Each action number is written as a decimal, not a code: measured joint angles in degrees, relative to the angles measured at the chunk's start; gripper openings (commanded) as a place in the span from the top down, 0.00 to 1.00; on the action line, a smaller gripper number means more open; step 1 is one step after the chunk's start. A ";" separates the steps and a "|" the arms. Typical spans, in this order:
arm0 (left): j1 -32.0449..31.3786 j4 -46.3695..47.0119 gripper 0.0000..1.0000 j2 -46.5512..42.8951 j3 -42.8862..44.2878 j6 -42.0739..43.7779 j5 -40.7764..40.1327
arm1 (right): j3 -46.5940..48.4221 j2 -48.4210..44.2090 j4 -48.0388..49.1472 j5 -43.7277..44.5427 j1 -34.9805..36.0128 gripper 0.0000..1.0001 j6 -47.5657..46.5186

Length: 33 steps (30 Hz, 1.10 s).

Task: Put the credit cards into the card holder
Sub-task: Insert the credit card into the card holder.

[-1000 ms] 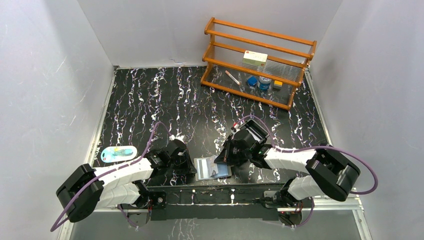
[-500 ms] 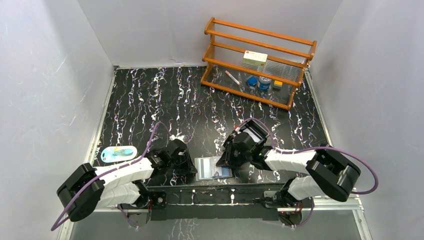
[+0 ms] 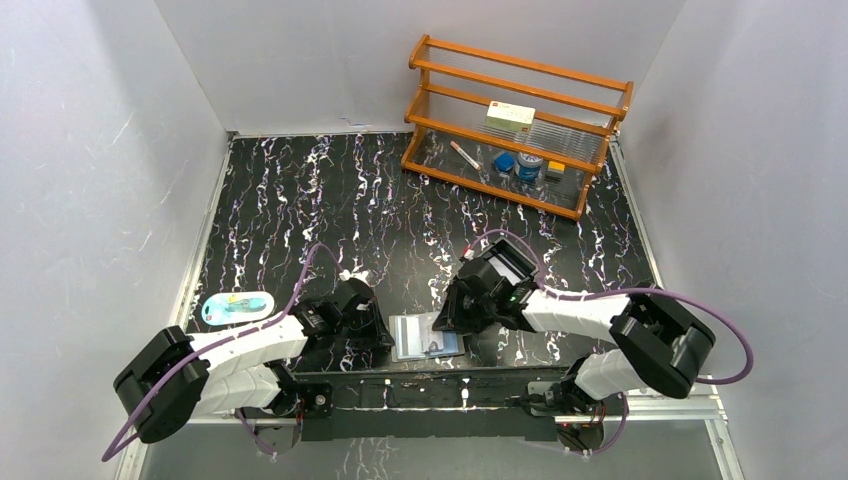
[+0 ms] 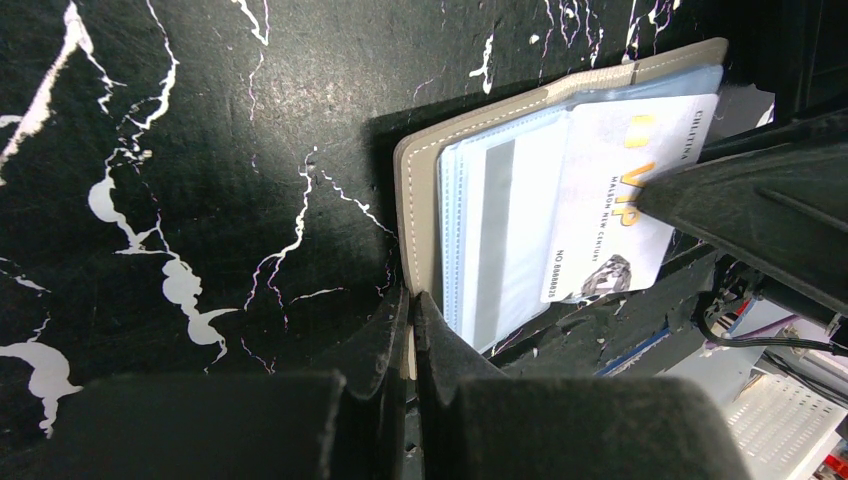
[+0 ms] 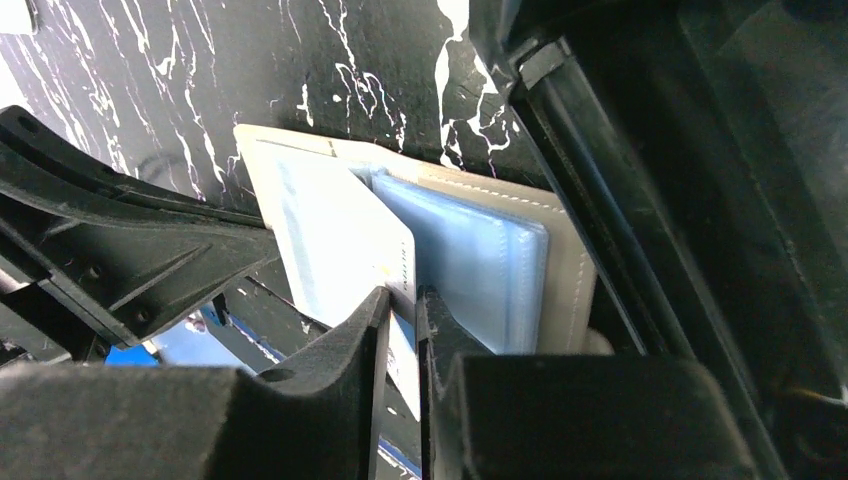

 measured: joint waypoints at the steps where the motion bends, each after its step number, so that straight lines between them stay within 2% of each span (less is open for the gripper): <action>1: 0.00 0.00 1.00 0.00 0.02 0.00 0.00 | 0.00 0.50 0.11 -0.28 0.11 0.83 0.13; 6: 0.00 0.04 1.00 0.00 0.02 0.00 0.00 | -0.02 1.27 2.36 -1.42 0.66 0.93 1.09; 10: 0.00 0.20 1.00 0.09 0.02 0.02 0.09 | -0.09 1.27 4.35 -2.10 0.81 0.94 1.66; 13: 0.00 0.31 1.00 0.17 0.00 0.02 0.13 | -0.35 1.31 5.27 -2.19 1.01 0.91 1.70; 19: 0.13 0.90 1.00 0.76 0.02 0.04 0.59 | -0.33 2.40 5.81 -1.97 1.03 0.79 1.20; 29: 0.20 2.49 1.00 1.75 0.09 0.02 1.20 | 0.46 2.38 2.29 -0.13 1.33 0.79 0.44; 33: 0.22 2.78 1.00 1.99 0.09 0.02 1.33 | 0.46 1.99 1.62 -0.15 1.33 0.75 0.50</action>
